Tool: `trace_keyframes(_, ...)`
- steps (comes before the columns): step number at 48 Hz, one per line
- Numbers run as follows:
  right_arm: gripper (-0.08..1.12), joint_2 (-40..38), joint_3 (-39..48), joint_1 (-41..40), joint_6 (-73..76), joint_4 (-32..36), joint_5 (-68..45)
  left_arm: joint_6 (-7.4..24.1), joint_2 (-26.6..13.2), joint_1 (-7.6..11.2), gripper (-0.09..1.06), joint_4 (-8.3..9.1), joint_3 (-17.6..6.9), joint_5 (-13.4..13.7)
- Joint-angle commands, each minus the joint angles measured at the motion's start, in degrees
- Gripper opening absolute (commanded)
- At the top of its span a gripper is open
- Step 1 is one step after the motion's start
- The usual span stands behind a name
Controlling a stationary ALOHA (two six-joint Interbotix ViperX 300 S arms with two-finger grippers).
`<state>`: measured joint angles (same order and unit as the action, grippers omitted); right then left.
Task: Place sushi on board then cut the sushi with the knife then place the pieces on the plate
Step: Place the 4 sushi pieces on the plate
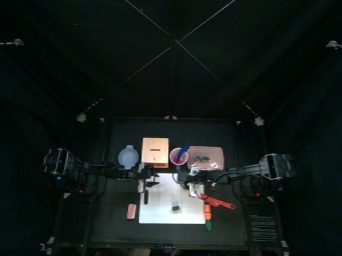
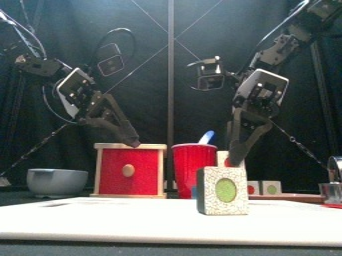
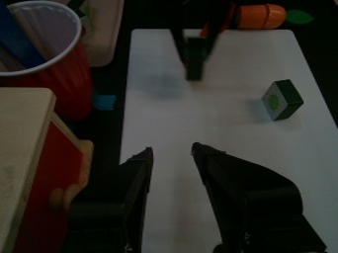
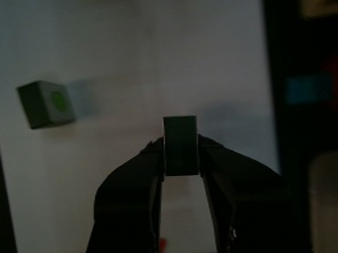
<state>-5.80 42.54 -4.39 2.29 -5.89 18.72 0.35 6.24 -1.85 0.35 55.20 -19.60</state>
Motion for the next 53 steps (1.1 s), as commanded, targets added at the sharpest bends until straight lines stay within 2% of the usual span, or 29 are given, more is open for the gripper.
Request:
trace_keyframes(1,0.58,-8.4,4.1,-7.9,-0.2,0.4,1.8,0.0,0.9,-0.18,0.77,0.09,-0.6,-0.3)
trace_keyframes(10,0.58,-15.8,9.4,-21.7,-0.2,3.4,3.3,0.0,0.8,-0.18,0.77,0.09,-0.7,-0.3)
trace_keyframes(19,0.58,-17.1,12.1,-31.3,-0.3,5.5,4.5,0.0,0.8,-0.18,0.77,0.0,-0.6,-0.3)
trace_keyframes(34,0.6,-11.9,14.2,-35.9,-0.3,6.5,0.8,0.0,0.8,-0.44,0.77,0.0,-0.7,-0.3)
trace_keyframes(46,0.77,-8.0,14.0,-37.9,-0.4,6.9,-0.9,0.0,0.8,-0.35,0.77,0.0,-0.5,-0.3)
trace_keyframes(53,0.8,-9.2,13.4,-37.7,-0.3,7.2,0.3,-0.1,0.9,-0.44,0.77,0.0,-0.5,-0.3)
